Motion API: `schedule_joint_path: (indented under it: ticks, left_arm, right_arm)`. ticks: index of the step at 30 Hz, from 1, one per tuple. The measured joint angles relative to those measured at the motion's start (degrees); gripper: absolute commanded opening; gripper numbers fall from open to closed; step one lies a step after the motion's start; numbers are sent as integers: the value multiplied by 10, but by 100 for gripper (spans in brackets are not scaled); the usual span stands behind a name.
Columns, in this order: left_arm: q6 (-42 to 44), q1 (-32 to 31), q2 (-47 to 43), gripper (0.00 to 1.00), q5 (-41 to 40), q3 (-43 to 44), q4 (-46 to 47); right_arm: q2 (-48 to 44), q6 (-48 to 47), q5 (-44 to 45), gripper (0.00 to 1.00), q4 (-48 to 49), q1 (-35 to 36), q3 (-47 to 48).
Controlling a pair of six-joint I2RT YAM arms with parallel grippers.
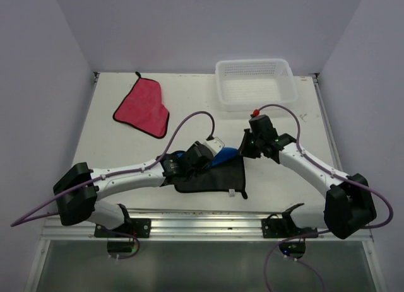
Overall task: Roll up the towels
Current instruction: Fold the towel
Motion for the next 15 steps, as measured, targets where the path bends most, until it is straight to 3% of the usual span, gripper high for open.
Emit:
schedule_joint_path:
  ticks: [8, 15]
  left_arm:
    - [-26, 0, 18, 49, -6, 0, -15]
    - [-148, 17, 18, 50, -13, -9, -36]
  right_arm:
    - [29, 0, -10, 0, 15, 0, -1]
    - [30, -1, -17, 0, 16, 0, 0]
